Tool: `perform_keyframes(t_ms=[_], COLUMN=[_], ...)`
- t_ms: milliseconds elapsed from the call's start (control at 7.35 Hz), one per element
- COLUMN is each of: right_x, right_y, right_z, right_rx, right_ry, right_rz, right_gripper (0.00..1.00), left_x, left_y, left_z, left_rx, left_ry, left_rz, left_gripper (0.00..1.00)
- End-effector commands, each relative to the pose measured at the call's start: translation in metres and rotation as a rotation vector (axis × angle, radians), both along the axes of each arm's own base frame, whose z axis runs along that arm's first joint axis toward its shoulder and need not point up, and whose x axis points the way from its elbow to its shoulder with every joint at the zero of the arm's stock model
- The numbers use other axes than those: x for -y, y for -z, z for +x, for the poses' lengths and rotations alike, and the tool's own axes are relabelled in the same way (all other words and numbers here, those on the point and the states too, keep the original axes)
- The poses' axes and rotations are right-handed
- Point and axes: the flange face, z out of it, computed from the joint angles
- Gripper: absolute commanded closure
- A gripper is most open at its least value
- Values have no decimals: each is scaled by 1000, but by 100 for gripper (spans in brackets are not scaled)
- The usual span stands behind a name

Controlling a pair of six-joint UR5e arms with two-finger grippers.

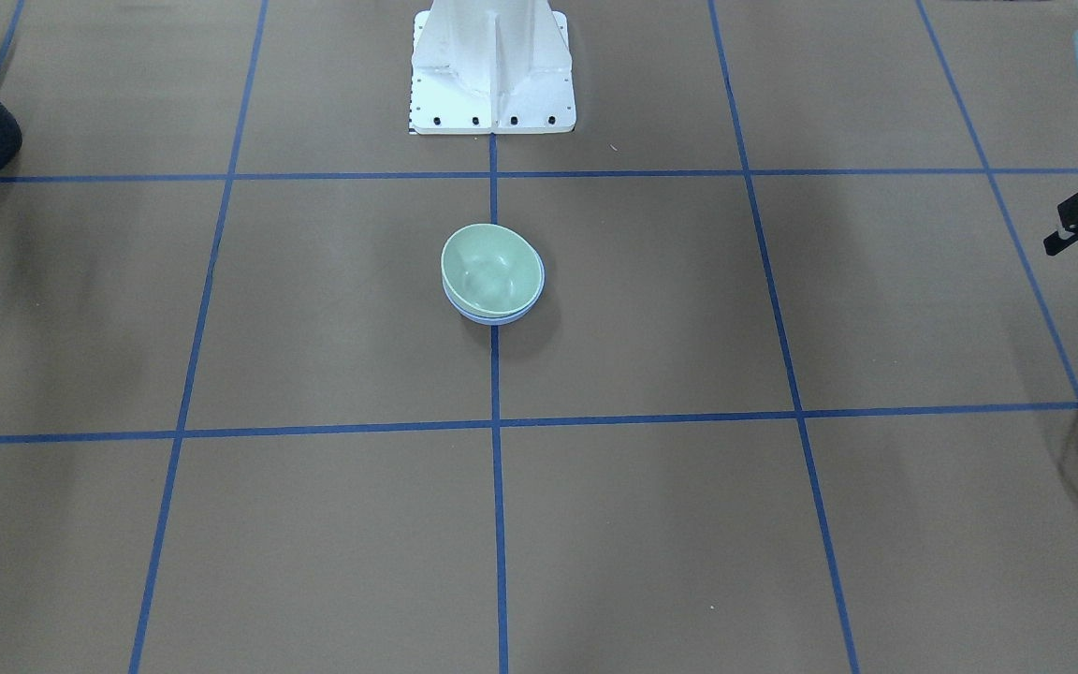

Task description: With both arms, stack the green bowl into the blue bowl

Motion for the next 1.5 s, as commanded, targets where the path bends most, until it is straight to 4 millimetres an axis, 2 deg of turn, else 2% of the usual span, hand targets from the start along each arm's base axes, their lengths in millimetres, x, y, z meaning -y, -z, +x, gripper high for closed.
perform_keyframes(t_ms=[0, 136, 272, 408, 544, 816, 952, 1360], right_x=[-27, -37, -49, -56, -57, -58, -59, -59], right_y=[-41, -57, -69, -74, -75, -75, -76, -70], right_z=[45, 62, 69, 74, 75, 76, 76, 76], right_rx=[119, 181, 190, 194, 198, 200, 199, 201], right_ry=[-45, -70, -81, -94, -94, -97, -97, -96], right_rz=[-126, -172, -199, -211, -215, -216, -218, -198], right_gripper=[0, 0, 0, 0, 0, 0, 0, 0], left_x=[-12, -17, -24, -29, -32, -36, -41, -46], left_y=[-15, -24, -31, -46, -68, -91, -103, -111], left_z=[-18, -20, -23, -32, -56, -69, -83, -87], left_rx=[5, 8, 10, 25, 80, 92, 99, 109], left_ry=[26, 30, 28, 19, 23, 0, -15, -16], left_rz=[-23, -42, -50, -44, -25, -31, -31, -45], left_gripper=[1, 1, 1, 1, 1, 1, 1, 1])
